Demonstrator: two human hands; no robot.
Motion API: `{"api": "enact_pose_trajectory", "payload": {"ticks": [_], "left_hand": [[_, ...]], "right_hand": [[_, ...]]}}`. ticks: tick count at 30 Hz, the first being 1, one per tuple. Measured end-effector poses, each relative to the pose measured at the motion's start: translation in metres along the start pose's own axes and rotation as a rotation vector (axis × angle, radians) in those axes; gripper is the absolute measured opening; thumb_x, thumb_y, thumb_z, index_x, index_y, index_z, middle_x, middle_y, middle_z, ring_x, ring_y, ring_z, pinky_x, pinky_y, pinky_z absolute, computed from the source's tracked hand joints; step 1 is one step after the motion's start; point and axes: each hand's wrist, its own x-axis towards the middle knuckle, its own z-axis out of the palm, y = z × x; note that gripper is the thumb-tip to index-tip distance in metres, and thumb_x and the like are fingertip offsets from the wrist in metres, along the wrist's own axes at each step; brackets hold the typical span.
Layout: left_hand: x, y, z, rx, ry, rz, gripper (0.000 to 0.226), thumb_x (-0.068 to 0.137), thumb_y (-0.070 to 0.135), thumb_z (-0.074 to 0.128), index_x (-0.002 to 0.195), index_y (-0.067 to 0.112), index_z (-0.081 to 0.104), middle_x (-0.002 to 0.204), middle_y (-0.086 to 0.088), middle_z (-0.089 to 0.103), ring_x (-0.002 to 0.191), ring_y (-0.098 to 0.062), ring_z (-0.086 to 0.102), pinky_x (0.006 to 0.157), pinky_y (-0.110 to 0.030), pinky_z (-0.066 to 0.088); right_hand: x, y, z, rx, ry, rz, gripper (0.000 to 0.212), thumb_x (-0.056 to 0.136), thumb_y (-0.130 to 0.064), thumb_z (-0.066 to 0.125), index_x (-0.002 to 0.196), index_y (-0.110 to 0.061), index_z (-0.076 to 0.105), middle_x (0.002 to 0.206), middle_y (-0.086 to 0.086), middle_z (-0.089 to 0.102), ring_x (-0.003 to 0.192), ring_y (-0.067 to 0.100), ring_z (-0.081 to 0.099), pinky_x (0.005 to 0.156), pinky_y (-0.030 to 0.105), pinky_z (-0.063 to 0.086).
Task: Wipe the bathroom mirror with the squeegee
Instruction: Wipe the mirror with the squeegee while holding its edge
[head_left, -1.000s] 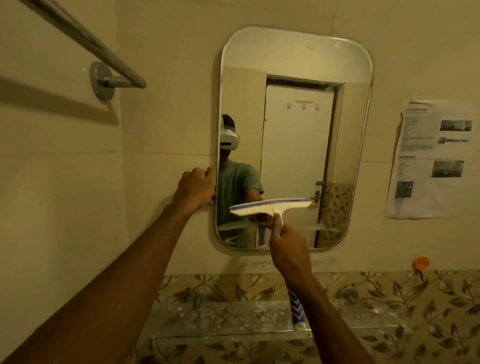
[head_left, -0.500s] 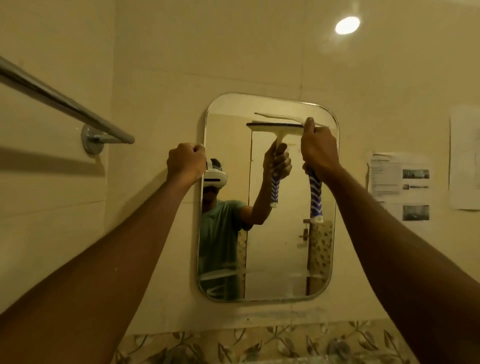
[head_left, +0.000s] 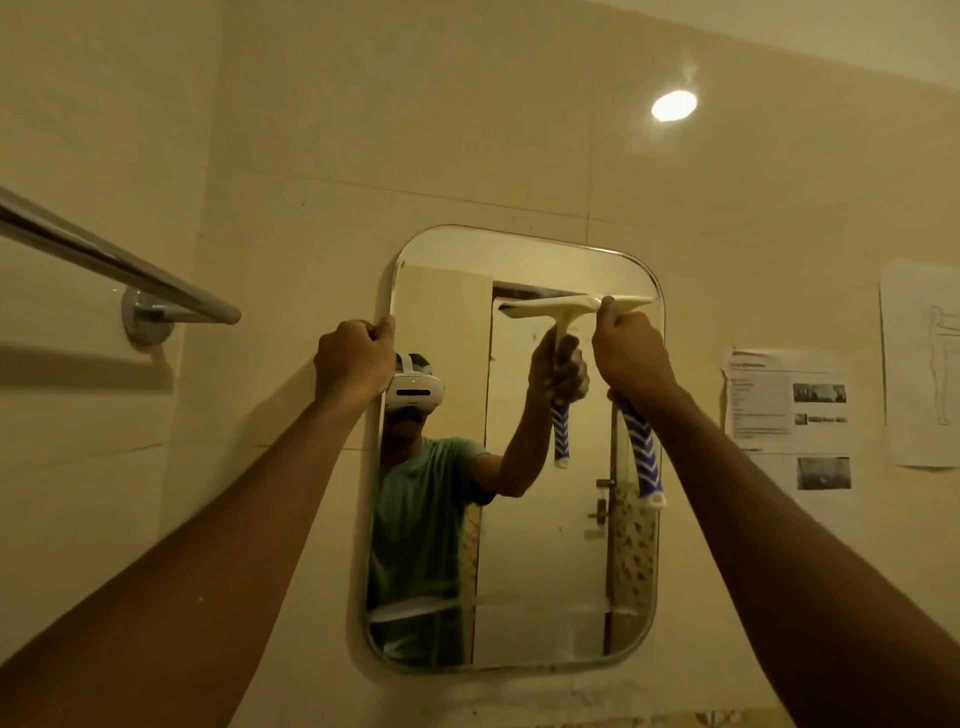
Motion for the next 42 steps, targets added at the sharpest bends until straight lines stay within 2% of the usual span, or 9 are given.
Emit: {"api": "enact_pose_trajectory", "payload": {"ticks": [5, 10, 14, 17, 24, 29, 34, 37, 42], "left_hand": [[-0.001, -0.002, 0.0, 0.012, 0.017, 0.022, 0.048, 0.098, 0.045, 0.041, 0.074, 0.008, 0.06, 0.062, -0.001, 0.056, 0.055, -0.013, 0.052, 0.045, -0.025, 0.034], [-0.001, -0.001, 0.002, 0.043, 0.056, 0.048, 0.047, 0.098, 0.044, 0.041, 0.074, 0.007, 0.059, 0.058, 0.001, 0.051, 0.053, -0.009, 0.048, 0.045, -0.024, 0.03], [0.0, -0.003, 0.0, 0.025, 0.024, 0.053, 0.05, 0.098, 0.045, 0.041, 0.076, 0.005, 0.062, 0.062, -0.003, 0.056, 0.057, -0.015, 0.053, 0.049, -0.027, 0.039], [0.001, -0.002, -0.002, 0.036, 0.031, 0.071, 0.05, 0.098, 0.044, 0.042, 0.074, 0.005, 0.061, 0.06, -0.002, 0.055, 0.054, -0.012, 0.05, 0.045, -0.025, 0.034], [0.001, -0.004, 0.0, 0.041, 0.049, 0.086, 0.049, 0.098, 0.044, 0.042, 0.073, 0.005, 0.06, 0.062, -0.004, 0.056, 0.055, -0.013, 0.05, 0.045, -0.025, 0.033], [0.001, -0.003, -0.003, 0.009, 0.018, 0.086, 0.052, 0.098, 0.044, 0.043, 0.076, 0.002, 0.064, 0.068, -0.01, 0.062, 0.067, -0.025, 0.059, 0.056, -0.031, 0.042], [0.001, -0.003, -0.006, -0.025, -0.004, 0.074, 0.053, 0.097, 0.045, 0.044, 0.073, 0.001, 0.064, 0.073, -0.015, 0.068, 0.072, -0.031, 0.063, 0.067, -0.042, 0.053], [0.0, -0.002, -0.008, -0.025, 0.0, 0.065, 0.054, 0.097, 0.045, 0.044, 0.074, 0.001, 0.065, 0.073, -0.015, 0.068, 0.072, -0.03, 0.063, 0.068, -0.043, 0.054], [-0.005, -0.001, -0.008, -0.047, 0.018, 0.061, 0.054, 0.096, 0.046, 0.046, 0.071, 0.002, 0.064, 0.064, -0.011, 0.063, 0.065, -0.029, 0.063, 0.059, -0.038, 0.05]], "right_hand": [[-0.039, 0.033, 0.012, 0.013, -0.019, 0.057, 0.056, 0.104, -0.047, 0.027, 0.062, -0.018, 0.052, 0.037, -0.023, 0.053, 0.03, -0.003, 0.05, 0.03, 0.006, 0.033], [-0.005, 0.005, 0.0, 0.009, 0.027, -0.009, 0.054, 0.105, -0.043, 0.029, 0.063, -0.017, 0.051, 0.036, -0.009, 0.048, 0.027, -0.005, 0.045, 0.028, 0.005, 0.027], [-0.009, 0.006, 0.002, 0.045, 0.031, -0.011, 0.055, 0.105, -0.043, 0.028, 0.061, -0.017, 0.05, 0.035, -0.01, 0.049, 0.027, -0.004, 0.044, 0.029, 0.005, 0.028], [-0.043, 0.028, 0.011, 0.059, 0.007, 0.043, 0.056, 0.104, -0.044, 0.028, 0.061, -0.018, 0.051, 0.035, -0.019, 0.051, 0.028, -0.003, 0.047, 0.03, 0.005, 0.03], [-0.019, 0.013, 0.001, 0.017, -0.002, 0.015, 0.054, 0.104, -0.043, 0.031, 0.062, -0.016, 0.051, 0.036, -0.009, 0.043, 0.024, -0.003, 0.039, 0.027, 0.007, 0.025], [0.031, -0.02, 0.0, -0.024, 0.062, 0.037, 0.056, 0.104, -0.045, 0.026, 0.063, -0.016, 0.049, 0.053, -0.002, 0.05, 0.04, 0.006, 0.051, 0.048, 0.025, 0.047], [-0.035, 0.019, 0.012, 0.034, -0.001, 0.074, 0.058, 0.102, -0.052, 0.026, 0.064, -0.018, 0.053, 0.037, -0.009, 0.052, 0.027, -0.002, 0.046, 0.03, 0.01, 0.032], [-0.066, 0.036, 0.011, -0.036, -0.035, 0.119, 0.058, 0.102, -0.05, 0.028, 0.063, -0.017, 0.054, 0.046, -0.006, 0.051, 0.028, -0.004, 0.046, 0.028, 0.008, 0.03], [-0.011, -0.006, -0.015, -0.052, 0.025, -0.02, 0.056, 0.104, -0.045, 0.03, 0.061, -0.015, 0.051, 0.049, -0.004, 0.048, 0.026, -0.003, 0.042, 0.026, 0.008, 0.029]]}}
